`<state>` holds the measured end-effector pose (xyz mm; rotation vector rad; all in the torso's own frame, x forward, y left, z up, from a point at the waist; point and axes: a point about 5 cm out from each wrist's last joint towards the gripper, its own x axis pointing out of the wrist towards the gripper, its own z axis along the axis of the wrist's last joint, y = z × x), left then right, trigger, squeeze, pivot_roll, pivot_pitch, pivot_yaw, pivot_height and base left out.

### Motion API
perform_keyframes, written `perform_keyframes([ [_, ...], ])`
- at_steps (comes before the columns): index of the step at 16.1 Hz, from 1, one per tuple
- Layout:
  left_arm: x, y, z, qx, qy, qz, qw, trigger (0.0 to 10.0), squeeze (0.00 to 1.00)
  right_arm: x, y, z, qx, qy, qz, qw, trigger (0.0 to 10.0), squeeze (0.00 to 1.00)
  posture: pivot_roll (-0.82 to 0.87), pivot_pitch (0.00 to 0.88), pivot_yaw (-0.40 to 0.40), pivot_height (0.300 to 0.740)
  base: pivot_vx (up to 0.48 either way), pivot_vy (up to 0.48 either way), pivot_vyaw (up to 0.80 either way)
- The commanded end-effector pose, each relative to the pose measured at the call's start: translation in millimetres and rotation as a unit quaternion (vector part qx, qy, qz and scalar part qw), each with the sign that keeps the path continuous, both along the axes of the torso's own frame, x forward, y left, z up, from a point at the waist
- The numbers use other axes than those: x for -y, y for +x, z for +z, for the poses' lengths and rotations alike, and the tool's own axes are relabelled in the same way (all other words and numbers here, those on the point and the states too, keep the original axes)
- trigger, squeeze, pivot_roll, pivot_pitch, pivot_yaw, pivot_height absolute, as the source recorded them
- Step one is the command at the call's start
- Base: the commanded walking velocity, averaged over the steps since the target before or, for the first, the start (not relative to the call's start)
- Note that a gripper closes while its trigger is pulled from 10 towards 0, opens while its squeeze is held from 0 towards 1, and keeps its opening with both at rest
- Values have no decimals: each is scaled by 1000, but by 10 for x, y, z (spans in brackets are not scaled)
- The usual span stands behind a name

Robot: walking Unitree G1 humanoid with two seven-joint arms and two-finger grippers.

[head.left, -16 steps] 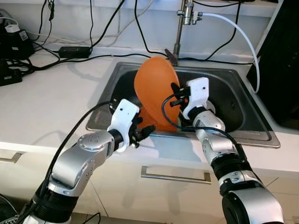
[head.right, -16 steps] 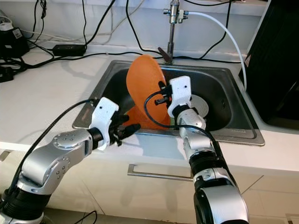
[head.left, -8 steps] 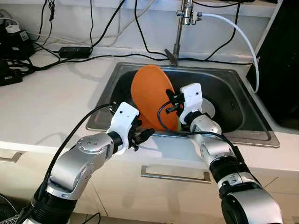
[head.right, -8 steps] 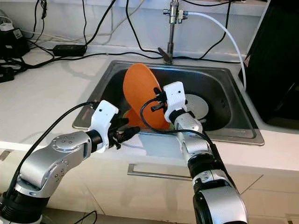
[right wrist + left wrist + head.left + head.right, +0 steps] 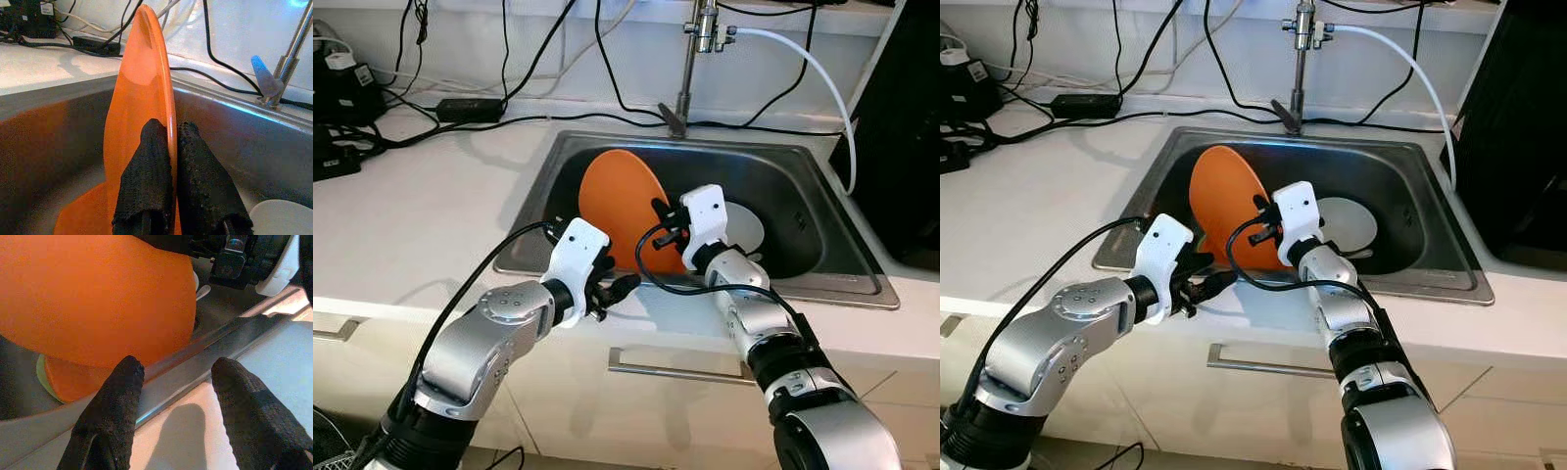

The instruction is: Kitchen organization

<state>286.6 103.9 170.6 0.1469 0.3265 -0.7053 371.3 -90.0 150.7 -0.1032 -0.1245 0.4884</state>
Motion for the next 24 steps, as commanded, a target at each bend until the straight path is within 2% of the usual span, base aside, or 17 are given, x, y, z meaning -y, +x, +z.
perform_keyframes([
  [1,30,-31,20,3,2,-9,1000,10000,0,0,20,97,23,7,1,1000,10000,118,148,0,14,740,0,0,0],
  [2,27,-29,18,3,2,-8,1000,10000,0,-6,17,81,20,6,2,1000,10000,239,147,0,13,740,0,0,0],
  [4,27,-28,15,3,1,-7,1000,10000,0,-13,10,72,20,5,2,1000,10000,169,147,0,13,740,0,0,0],
  [6,28,-22,24,4,0,-7,1000,10000,0,-19,9,67,17,5,3,1000,10000,12,147,0,14,740,0,0,0],
  [9,23,-18,26,4,0,-6,1000,10000,0,-19,10,61,14,6,5,1000,10000,0,148,0,14,740,0,0,0],
  [10,23,-17,26,4,0,-5,1000,10000,0,-20,10,61,13,7,6,1000,10000,306,148,0,14,740,0,0,0],
  [11,21,-15,26,4,-1,-4,1000,10000,0,-22,9,59,14,6,5,1000,10000,310,148,0,14,740,0,0,0],
  [12,21,-15,26,4,-1,-4,1000,10000,0,-24,6,56,14,5,6,1000,10000,184,148,0,14,740,0,0,0],
  [13,22,-16,25,4,-1,-4,1000,10000,0,-27,3,48,13,4,6,1000,10000,0,150,0,15,740,0,0,0],
  [16,22,-16,20,4,0,-4,1000,10000,0,-28,1,44,12,6,8,1000,10000,0,150,0,15,740,0,0,0],
  [17,21,-17,19,4,0,-4,1000,10000,0,-28,1,43,11,7,9,1000,10000,412,150,0,15,740,0,0,0],
  [18,22,-18,18,4,0,-4,1000,10000,0,-28,1,43,11,7,9,1000,10000,588,150,0,15,740,0,0,0],
  [19,23,-18,19,4,-1,-4,1000,10000,0,-26,2,43,11,6,8,1000,10000,75,149,1,12,740,0,0,0],
  [20,23,-17,19,4,-1,-4,1000,10000,0,-25,2,43,11,5,8,1000,10000,75,149,1,12,740,0,0,0],
  [21,27,-18,18,4,-1,-5,1000,10000,0,-22,3,43,11,5,8,1000,10000,0,149,0,12,740,0,0,0],
  [23,28,-18,18,5,0,-5,1000,10000,0,-27,1,44,11,8,11,1000,10000,35,148,0,11,740,0,0,0],
  [24,27,-17,22,5,-1,-4,1000,10000,0,-29,1,46,11,8,11,1000,10000,12,148,0,11,740,0,0,0],
])
